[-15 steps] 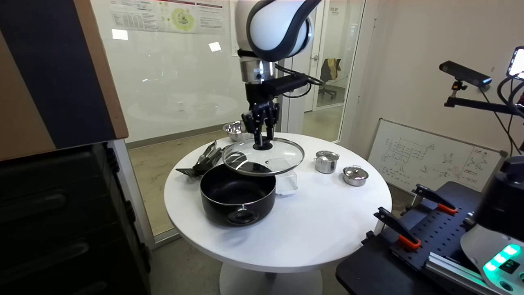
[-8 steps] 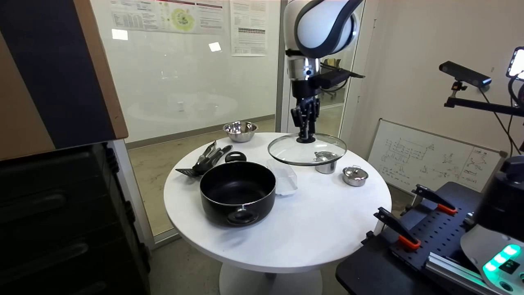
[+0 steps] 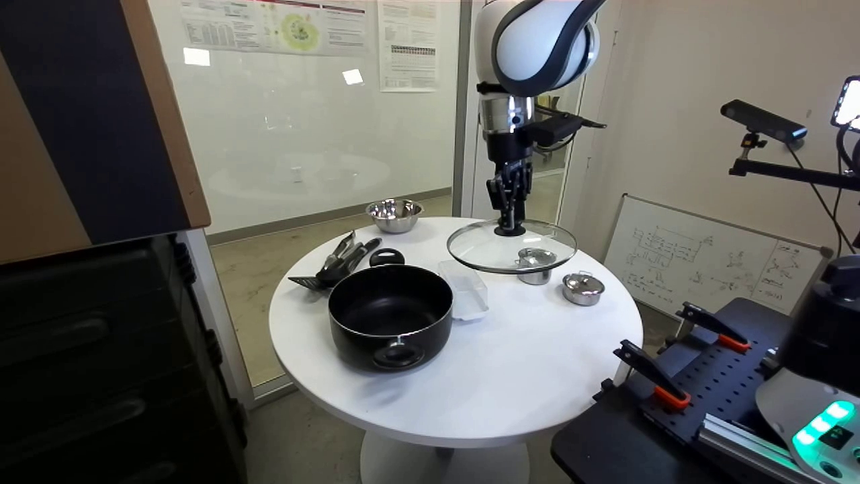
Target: Take the lid off the pot and put it on the table
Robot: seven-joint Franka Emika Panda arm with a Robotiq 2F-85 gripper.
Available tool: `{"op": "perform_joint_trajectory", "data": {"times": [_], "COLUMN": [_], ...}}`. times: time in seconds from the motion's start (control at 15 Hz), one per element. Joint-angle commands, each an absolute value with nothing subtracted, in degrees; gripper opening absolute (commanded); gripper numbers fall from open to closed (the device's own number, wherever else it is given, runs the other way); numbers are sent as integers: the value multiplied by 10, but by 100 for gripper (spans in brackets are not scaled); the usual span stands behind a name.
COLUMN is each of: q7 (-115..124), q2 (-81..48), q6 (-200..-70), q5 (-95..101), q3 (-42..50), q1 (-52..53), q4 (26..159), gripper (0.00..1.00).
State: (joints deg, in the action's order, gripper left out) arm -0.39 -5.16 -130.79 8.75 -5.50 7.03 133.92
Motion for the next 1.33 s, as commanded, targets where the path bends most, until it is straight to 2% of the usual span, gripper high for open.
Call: {"op": "perform_joint_trajectory", "data": {"times": [0.0, 0.67, 1.27], "q7": [28, 68, 84], "q2": [-47, -43, -37], "q6": [-1346, -1419, -1442], "q5": [112, 145, 142], "q3": [-66, -69, -51], "q1": [82, 96, 82], "q4": [1380, 1522, 1526], "gripper": [24, 24, 24]}}
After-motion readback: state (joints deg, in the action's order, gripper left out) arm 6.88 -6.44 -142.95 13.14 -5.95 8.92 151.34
